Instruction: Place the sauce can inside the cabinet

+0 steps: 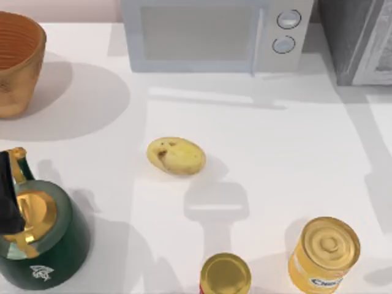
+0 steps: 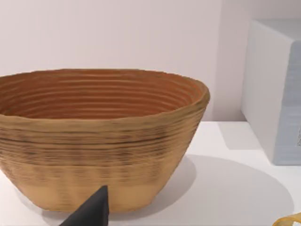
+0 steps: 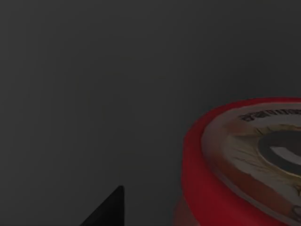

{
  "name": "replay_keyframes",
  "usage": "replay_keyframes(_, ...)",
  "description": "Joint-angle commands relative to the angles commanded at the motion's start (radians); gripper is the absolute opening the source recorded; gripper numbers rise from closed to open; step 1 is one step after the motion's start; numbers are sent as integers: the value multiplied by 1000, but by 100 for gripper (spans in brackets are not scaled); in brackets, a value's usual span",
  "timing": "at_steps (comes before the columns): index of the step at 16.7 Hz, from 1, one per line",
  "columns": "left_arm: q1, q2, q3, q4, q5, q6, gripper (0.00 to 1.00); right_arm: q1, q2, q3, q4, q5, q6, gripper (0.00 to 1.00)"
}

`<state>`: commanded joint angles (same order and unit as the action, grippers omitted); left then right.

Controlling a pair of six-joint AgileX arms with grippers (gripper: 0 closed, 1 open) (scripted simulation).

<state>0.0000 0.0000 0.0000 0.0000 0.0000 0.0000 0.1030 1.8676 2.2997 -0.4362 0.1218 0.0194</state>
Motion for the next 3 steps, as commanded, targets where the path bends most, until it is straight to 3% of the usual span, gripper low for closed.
replay_keyframes(3,0,0,0,0,0,0,100,0,0,0,0,0,0,100)
